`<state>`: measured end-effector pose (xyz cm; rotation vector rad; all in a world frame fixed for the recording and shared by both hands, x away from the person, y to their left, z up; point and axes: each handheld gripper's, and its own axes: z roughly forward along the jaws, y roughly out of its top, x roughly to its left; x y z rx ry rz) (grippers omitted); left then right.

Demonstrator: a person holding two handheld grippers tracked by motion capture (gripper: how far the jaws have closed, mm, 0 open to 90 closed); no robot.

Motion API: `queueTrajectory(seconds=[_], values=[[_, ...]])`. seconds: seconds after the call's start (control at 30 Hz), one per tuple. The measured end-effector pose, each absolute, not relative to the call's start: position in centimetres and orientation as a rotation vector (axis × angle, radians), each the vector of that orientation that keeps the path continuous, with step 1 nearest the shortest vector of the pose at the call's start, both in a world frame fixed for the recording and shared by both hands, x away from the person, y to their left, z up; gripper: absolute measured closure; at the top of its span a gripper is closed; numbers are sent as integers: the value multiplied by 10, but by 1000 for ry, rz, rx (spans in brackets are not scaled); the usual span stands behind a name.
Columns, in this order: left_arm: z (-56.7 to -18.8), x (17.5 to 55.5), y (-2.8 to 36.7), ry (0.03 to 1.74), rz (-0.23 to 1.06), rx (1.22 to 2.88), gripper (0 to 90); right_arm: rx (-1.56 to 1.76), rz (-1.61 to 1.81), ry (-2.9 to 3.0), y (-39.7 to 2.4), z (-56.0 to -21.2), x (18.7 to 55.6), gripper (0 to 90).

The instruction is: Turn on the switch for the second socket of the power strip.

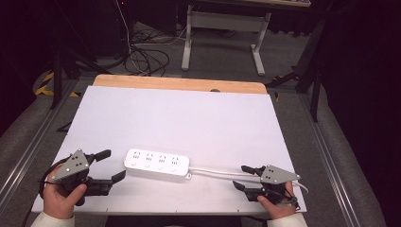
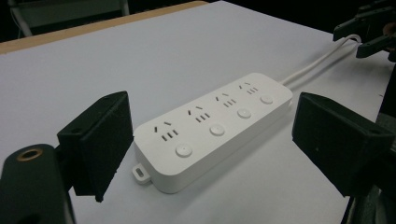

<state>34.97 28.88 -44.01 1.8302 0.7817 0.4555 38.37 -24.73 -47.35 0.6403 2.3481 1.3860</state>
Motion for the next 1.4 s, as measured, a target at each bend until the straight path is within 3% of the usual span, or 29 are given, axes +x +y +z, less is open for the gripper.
queueTrajectory(seconds=[0.67,1.1,1.4], values=[[-472,340,315,767,444,1794,116,626,1388,2357,-247,-474,384,364],[-484,334,320,774,513,1882,118,626,1383,2359,-247,-474,384,363],[-484,332,321,848,461,1847,112,621,1376,2365,-246,-474,384,363]])
